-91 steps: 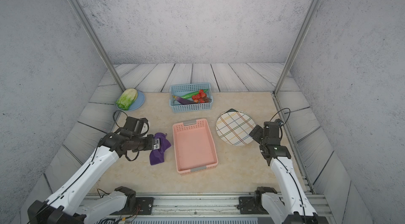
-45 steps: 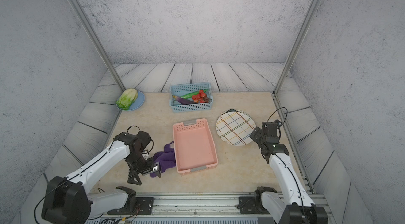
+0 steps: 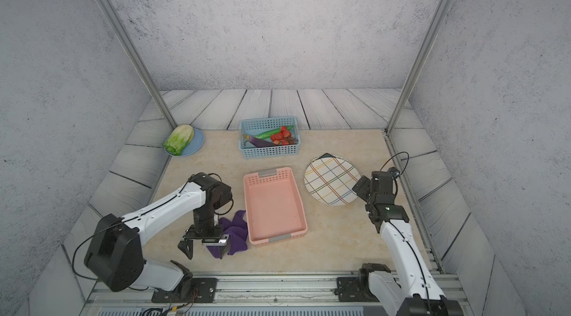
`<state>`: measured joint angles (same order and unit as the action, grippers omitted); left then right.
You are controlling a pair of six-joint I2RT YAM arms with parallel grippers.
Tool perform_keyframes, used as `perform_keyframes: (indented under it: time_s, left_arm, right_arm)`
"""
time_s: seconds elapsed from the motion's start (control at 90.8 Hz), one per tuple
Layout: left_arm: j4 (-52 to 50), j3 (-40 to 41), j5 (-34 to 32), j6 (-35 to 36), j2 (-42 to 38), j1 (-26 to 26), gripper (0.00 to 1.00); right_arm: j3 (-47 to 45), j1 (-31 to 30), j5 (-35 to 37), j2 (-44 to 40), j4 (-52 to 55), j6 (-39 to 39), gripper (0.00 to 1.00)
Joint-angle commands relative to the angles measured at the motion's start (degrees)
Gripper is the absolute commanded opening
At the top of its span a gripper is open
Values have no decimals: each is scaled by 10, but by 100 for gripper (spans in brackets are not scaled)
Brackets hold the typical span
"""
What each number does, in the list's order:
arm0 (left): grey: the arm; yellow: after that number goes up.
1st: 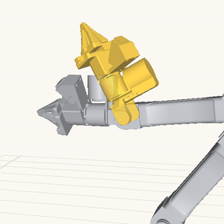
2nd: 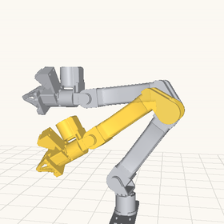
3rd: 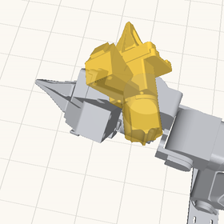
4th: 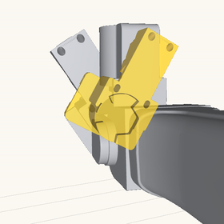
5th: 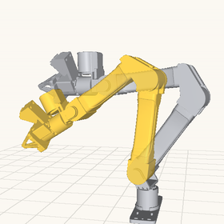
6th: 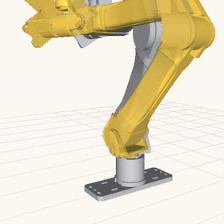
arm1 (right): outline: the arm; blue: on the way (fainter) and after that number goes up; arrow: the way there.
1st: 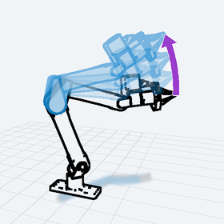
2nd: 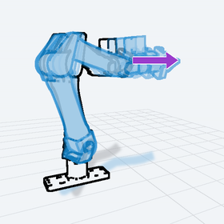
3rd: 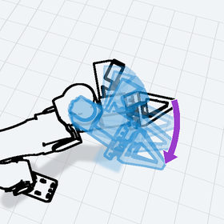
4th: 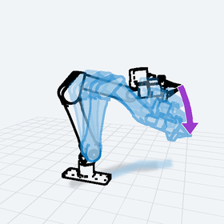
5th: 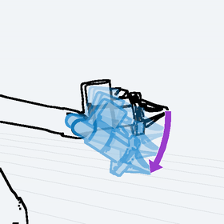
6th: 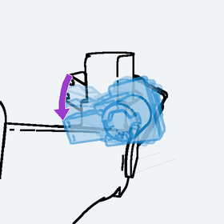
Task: Wipe the wet plate dry
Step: Place the towel at the center of the board, then reset both arms
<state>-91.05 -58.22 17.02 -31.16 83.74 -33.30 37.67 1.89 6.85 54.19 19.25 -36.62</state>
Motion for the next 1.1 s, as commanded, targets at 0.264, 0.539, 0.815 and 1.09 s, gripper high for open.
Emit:
perform_keyframes:
  time_s: [0.264, 0.539, 0.815, 1.09]
  left_arm:
    - [-26, 37, 264, -55, -148, -35, 99]
    - [-105, -205, 91, -41, -70, -21, 99]
    - [383, -86, -320, 39, -181, 110, 99]
    - [986, 361, -449, 262, -343, 172, 98]
  right_arm:
    - [26, -290, -403, -75, -161, 27, 85]
    - [95, -471, -331, 29, -113, 115, 87]
    - [-10, -337, 240, -124, -17, 161, 92]
    - [-210, -110, 166, -42, -312, 259, 93]
